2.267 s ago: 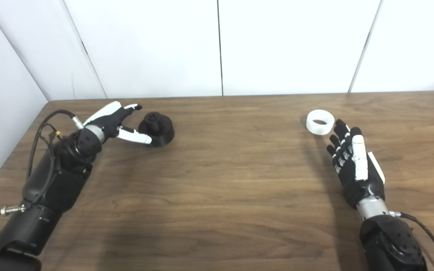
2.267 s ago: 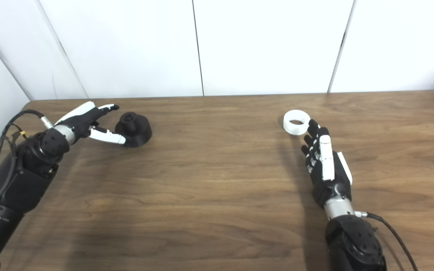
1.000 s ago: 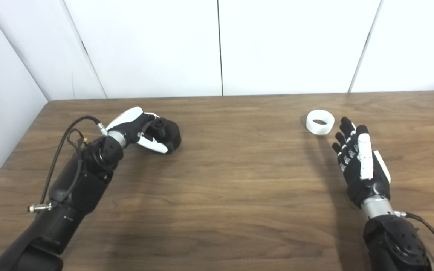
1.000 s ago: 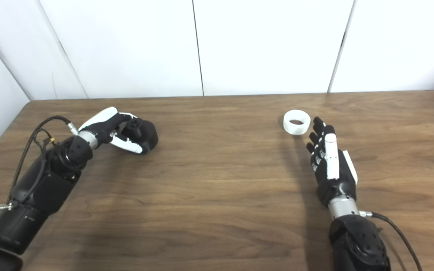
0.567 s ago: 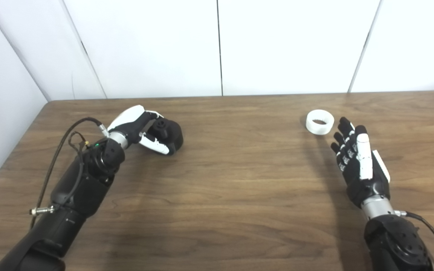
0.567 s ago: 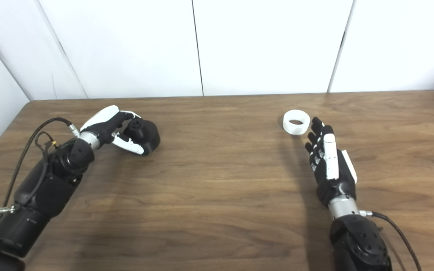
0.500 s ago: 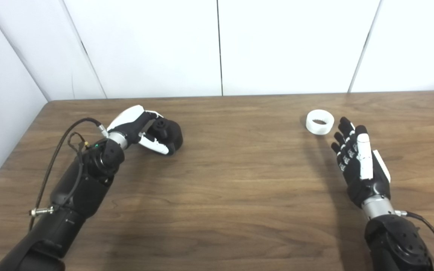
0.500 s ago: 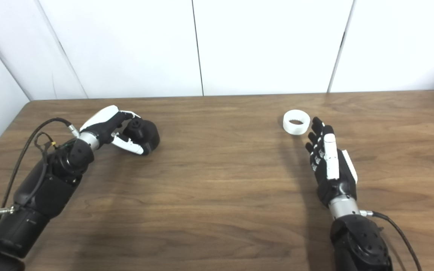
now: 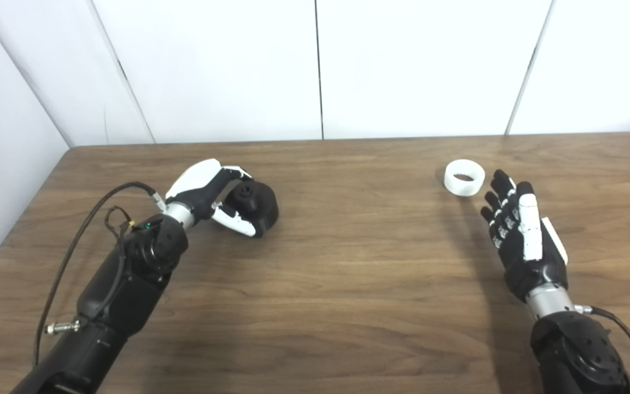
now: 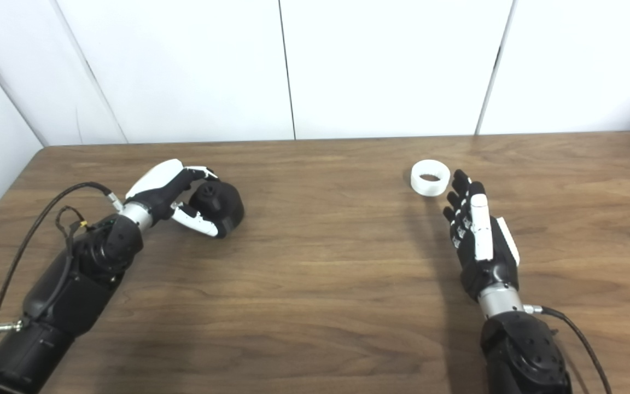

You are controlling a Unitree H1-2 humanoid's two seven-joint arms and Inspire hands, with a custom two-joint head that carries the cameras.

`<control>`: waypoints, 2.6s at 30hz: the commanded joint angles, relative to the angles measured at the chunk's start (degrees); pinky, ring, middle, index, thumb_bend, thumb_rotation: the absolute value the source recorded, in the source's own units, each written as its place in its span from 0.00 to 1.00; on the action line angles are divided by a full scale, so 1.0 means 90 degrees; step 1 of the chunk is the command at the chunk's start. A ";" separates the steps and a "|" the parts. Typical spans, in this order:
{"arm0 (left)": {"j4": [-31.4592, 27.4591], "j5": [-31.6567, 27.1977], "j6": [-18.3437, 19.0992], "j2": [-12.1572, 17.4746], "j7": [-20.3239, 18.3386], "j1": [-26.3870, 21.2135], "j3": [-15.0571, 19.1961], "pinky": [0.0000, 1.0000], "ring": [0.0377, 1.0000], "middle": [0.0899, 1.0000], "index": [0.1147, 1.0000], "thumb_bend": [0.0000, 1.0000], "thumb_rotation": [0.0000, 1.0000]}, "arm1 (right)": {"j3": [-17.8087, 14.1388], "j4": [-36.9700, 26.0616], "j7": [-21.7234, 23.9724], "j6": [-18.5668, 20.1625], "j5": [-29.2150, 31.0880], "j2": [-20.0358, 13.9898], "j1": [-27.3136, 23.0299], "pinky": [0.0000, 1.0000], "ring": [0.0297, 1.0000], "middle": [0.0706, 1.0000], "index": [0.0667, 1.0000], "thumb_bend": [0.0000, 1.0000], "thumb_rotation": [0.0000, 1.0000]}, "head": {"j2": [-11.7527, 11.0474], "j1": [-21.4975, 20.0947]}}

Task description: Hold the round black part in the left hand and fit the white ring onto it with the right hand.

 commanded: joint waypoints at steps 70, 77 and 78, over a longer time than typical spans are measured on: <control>-0.2190 0.0755 -0.0358 -0.1104 -0.0938 0.1129 -0.1433 0.87 0.99 0.93 0.66 0.90 0.35 | 0.0097 -0.0243 0.0018 -0.0122 -0.0096 0.0056 -0.0210 1.00 1.00 1.00 0.98 0.50 1.00 | 0.0172 -0.0226; -0.2175 0.0747 -0.0325 -0.1108 -0.0969 0.1115 -0.1428 0.87 0.99 0.93 0.66 0.90 0.34 | 0.0169 -0.0299 -0.0226 -0.0451 -0.0860 -0.0131 -0.0352 0.93 0.97 0.96 0.91 0.55 0.61 | 0.0192 -0.0254; -0.2155 0.0746 -0.0345 -0.1104 -0.0953 0.1118 -0.1426 0.87 0.99 0.93 0.66 0.90 0.34 | 0.0277 -0.0383 -0.0357 -0.0454 -0.1426 -0.0319 -0.0445 0.88 0.94 0.94 0.88 0.58 0.55 | 0.0192 -0.0254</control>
